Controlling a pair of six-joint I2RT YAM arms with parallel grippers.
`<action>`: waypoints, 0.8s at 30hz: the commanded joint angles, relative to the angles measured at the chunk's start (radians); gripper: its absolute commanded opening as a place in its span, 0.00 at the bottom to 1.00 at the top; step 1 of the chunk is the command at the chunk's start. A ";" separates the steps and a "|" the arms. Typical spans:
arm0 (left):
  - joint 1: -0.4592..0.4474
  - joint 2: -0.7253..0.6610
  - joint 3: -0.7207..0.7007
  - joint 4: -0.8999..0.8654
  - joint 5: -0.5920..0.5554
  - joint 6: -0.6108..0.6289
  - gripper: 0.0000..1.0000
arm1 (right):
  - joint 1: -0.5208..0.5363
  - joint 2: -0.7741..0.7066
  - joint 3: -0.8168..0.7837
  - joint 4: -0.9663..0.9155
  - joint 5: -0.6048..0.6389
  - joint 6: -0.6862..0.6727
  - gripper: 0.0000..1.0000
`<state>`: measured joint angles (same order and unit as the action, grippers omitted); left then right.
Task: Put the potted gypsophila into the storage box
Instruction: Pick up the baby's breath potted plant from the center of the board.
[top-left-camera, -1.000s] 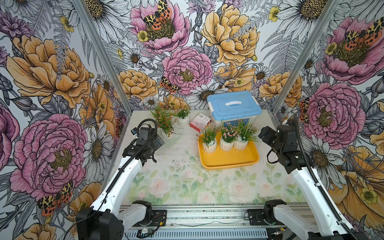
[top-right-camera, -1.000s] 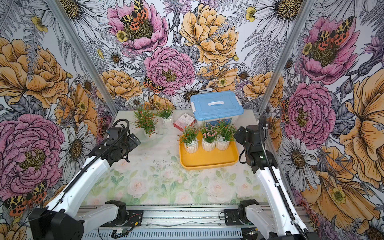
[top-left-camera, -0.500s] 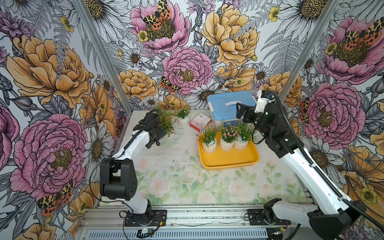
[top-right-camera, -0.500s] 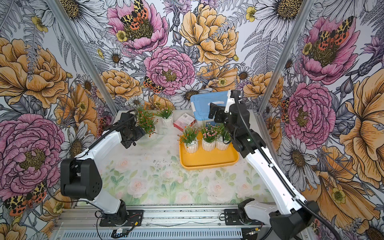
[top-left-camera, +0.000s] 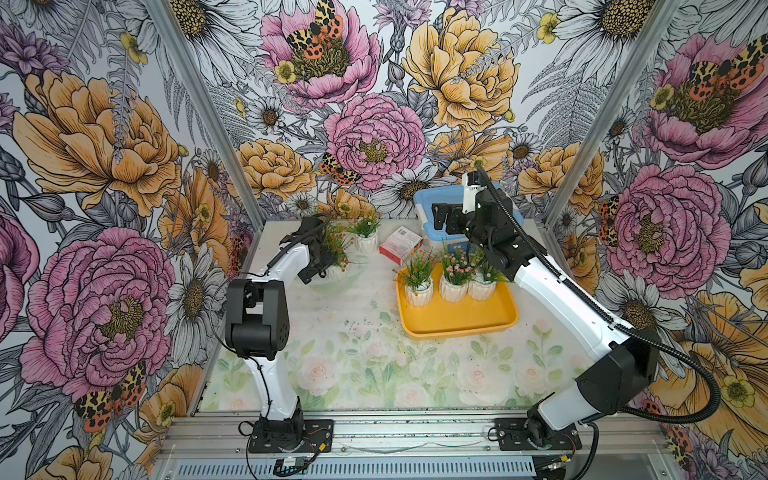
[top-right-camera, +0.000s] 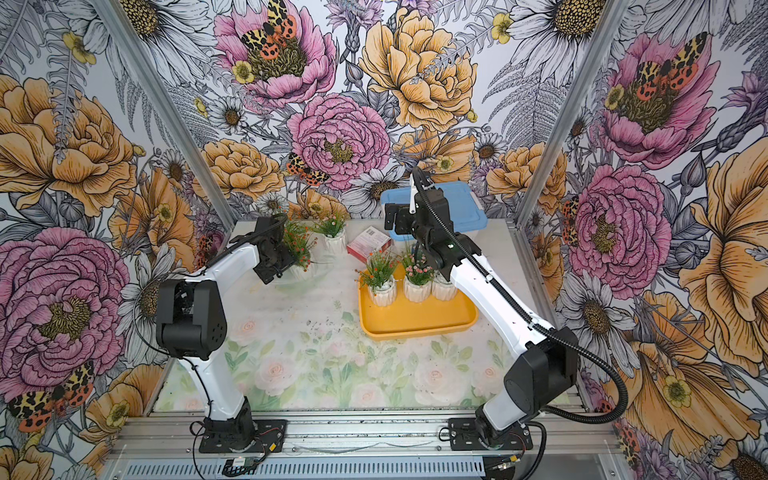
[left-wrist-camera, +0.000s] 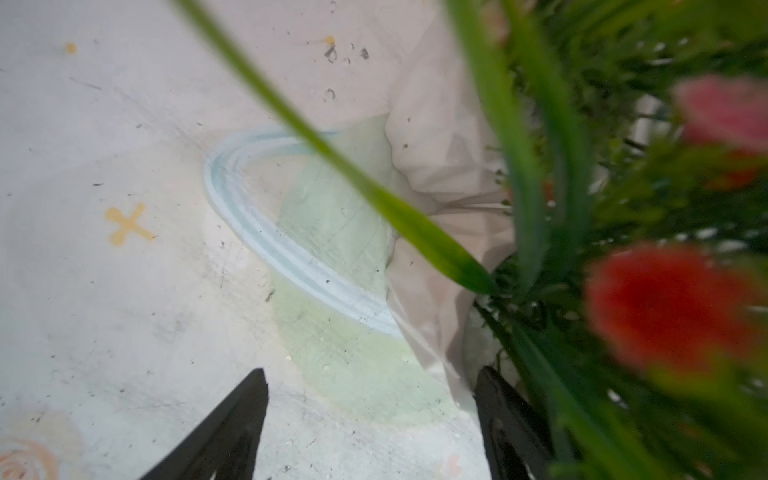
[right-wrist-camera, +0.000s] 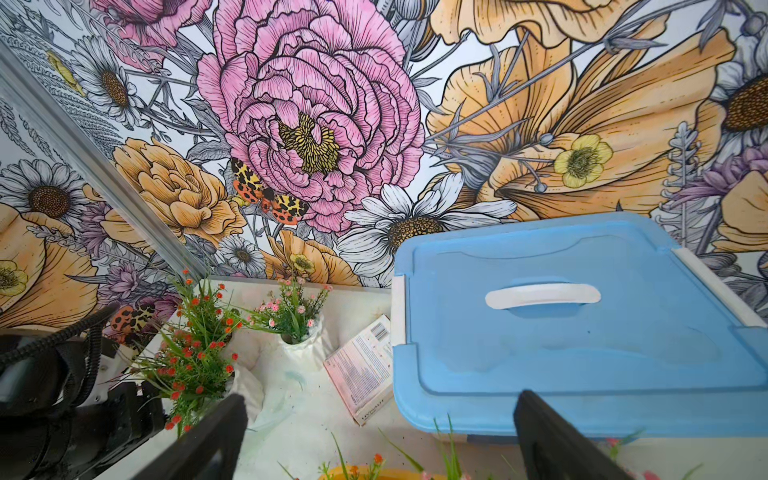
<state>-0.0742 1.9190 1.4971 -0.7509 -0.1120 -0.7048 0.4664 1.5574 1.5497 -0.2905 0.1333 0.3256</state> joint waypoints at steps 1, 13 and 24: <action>0.008 0.032 0.034 0.006 0.008 0.005 0.75 | 0.003 0.030 0.047 0.039 -0.014 -0.012 0.99; -0.002 0.041 0.041 0.004 -0.005 0.018 0.40 | -0.007 0.124 0.114 0.039 -0.055 -0.025 0.99; -0.034 0.050 0.084 -0.024 -0.024 0.081 0.16 | -0.027 0.165 0.124 0.039 -0.054 0.011 0.99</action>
<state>-0.0963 1.9526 1.5494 -0.7536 -0.1085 -0.6525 0.4458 1.6955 1.6379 -0.2703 0.0814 0.3210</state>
